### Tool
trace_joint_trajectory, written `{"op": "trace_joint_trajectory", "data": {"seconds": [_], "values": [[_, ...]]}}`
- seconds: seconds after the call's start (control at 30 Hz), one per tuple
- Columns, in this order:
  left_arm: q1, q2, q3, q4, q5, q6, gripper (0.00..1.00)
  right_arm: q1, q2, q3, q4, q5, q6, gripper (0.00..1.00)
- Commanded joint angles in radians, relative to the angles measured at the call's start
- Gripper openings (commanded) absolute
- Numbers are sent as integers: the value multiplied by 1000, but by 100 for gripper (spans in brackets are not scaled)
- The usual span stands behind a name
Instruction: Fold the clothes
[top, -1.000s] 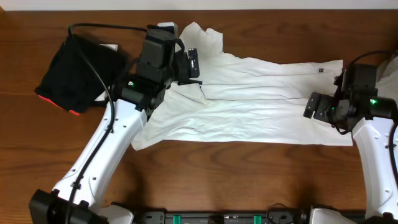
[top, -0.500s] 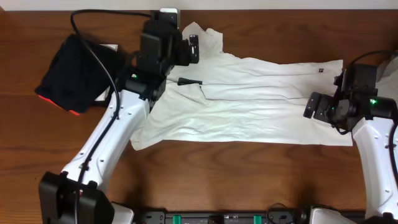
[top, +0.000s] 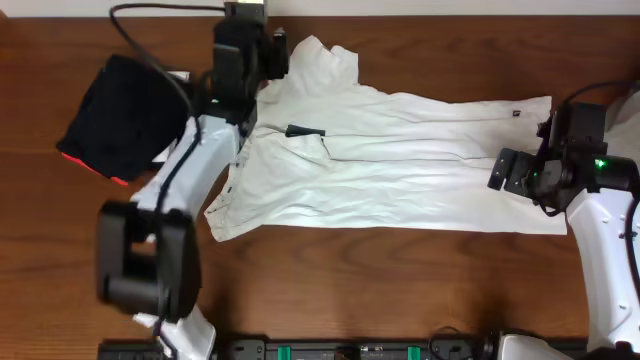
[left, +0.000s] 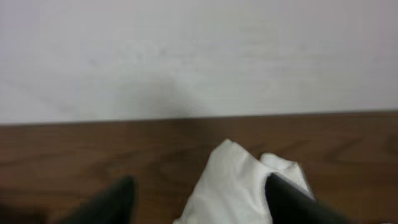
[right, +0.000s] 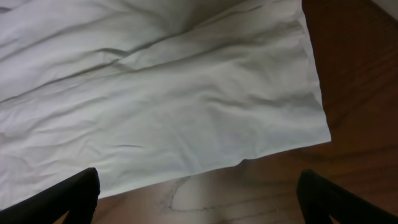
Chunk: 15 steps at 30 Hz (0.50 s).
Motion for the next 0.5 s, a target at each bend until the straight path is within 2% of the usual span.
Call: {"op": "trace_joint_trajectory", "data": {"seconds": [0.0,0.1,0.13,0.23,0.27,0.37,0.4,0.47], "values": [[-5,69,-1,60,35,16,59,-5,4,-3,-1,4,7,99],[-6,129,-1,93,56,16,58,-5,4,-3,-1,3,7,99],[-6,149,-1,97,56,16,54,-5,4,-3,-1,4,7,99],[-6,203,-1,98,73,16,14,-5,4,-3,-1,3,7,99],[-6,218,-1,97,86,16,10,-5,4,-3,-1,4,7,99],[-8,257,-1,95,160,16,10,-5,4,-3,-1,4,7,99],[-10,268,-1,95,176,16,7,-5,4,-3,-1,4,7,99],[-9,281,-1,94,175,16,6,-5,4,-3,-1,3,7,99]]}}
